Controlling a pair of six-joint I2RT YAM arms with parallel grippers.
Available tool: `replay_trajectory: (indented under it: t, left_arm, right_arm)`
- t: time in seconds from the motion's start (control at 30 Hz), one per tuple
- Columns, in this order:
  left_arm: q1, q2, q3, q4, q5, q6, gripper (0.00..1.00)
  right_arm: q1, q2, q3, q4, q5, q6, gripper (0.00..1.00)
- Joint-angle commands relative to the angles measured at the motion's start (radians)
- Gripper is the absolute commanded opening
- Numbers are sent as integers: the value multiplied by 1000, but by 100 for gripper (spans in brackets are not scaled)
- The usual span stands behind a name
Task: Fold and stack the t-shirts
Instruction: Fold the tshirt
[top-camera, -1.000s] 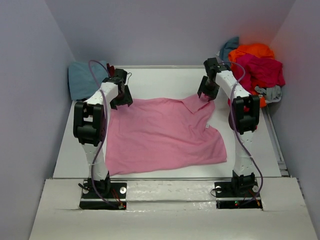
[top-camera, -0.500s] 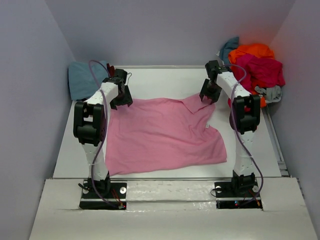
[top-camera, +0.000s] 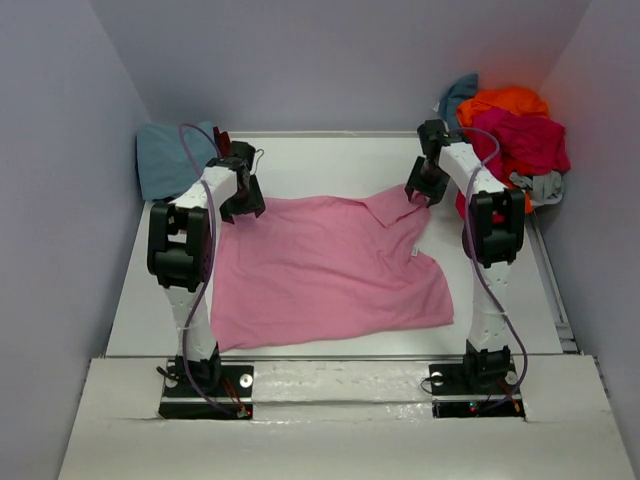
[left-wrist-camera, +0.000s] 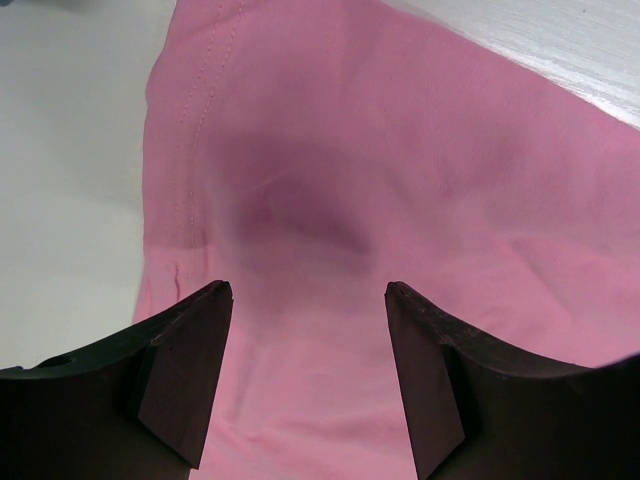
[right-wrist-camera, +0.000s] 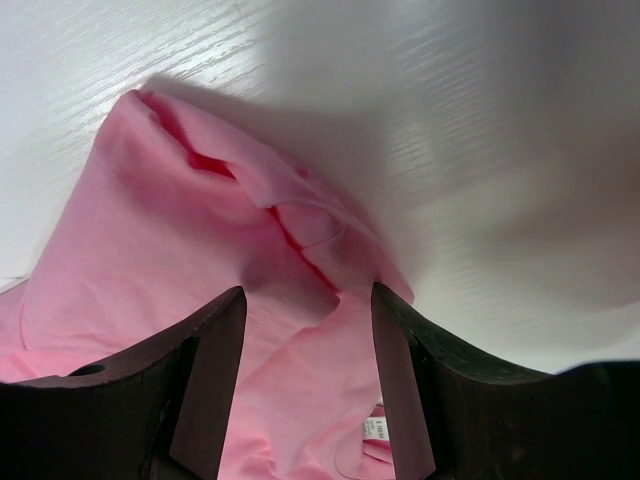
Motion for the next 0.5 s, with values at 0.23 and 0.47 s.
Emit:
replay_trajectory:
  t: [0.23,0.47]
  left_arm:
    - [1,-3,-13,-8,-11,7,75]
    - [1,0,-31,6,3,0,75]
  right_arm:
    - [-11,-5,-42,38,-50,-22,58]
    - [-11,-19,-43,34,-40,-33,58]
